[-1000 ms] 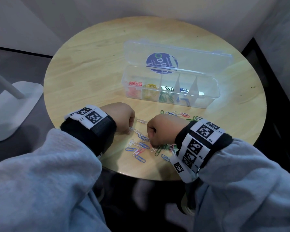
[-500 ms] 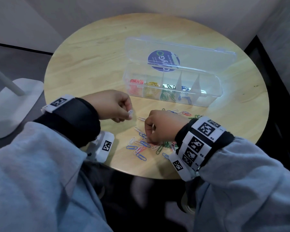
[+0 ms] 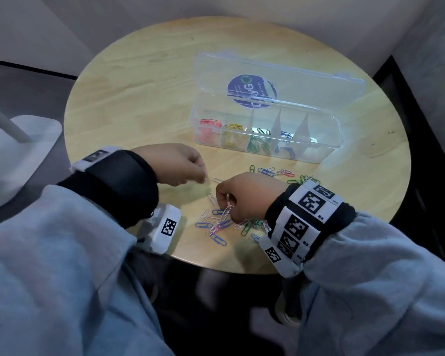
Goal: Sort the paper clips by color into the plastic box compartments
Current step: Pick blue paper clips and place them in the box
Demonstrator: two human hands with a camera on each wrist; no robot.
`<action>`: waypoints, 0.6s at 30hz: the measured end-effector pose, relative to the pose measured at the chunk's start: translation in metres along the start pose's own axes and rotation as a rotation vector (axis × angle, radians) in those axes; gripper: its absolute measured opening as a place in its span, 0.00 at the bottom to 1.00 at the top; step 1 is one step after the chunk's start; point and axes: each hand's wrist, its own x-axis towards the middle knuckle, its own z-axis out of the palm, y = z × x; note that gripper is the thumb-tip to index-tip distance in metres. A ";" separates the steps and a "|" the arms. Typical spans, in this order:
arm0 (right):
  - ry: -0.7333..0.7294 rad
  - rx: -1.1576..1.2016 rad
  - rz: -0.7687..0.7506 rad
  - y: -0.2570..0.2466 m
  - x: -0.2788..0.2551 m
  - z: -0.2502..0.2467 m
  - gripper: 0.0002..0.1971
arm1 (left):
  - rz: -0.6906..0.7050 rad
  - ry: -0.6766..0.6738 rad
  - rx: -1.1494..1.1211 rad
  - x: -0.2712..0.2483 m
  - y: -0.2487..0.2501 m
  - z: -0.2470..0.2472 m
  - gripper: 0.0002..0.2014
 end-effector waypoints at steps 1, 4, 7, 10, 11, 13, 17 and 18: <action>0.001 -0.001 0.003 0.000 0.000 0.000 0.14 | 0.037 0.018 0.186 0.000 0.002 0.004 0.05; -0.004 0.015 0.009 0.002 0.000 0.000 0.11 | 0.090 0.023 0.479 -0.003 0.011 0.018 0.05; -0.009 0.045 0.015 0.006 -0.002 -0.001 0.08 | 0.102 0.002 0.612 -0.001 0.017 0.028 0.08; -0.020 0.090 0.026 0.011 -0.004 -0.002 0.07 | 0.109 -0.021 0.694 0.003 0.019 0.033 0.07; -0.021 0.119 0.035 0.014 -0.004 -0.003 0.08 | 0.104 -0.026 0.710 0.004 0.019 0.034 0.07; -0.002 0.218 0.054 0.021 -0.005 -0.007 0.10 | 0.088 -0.029 0.727 0.006 0.019 0.035 0.07; 0.005 0.698 0.087 0.036 -0.008 -0.014 0.10 | 0.064 -0.021 0.700 0.006 0.016 0.032 0.06; -0.014 0.885 0.086 0.039 -0.009 -0.015 0.10 | 0.062 -0.011 0.684 0.006 0.014 0.029 0.06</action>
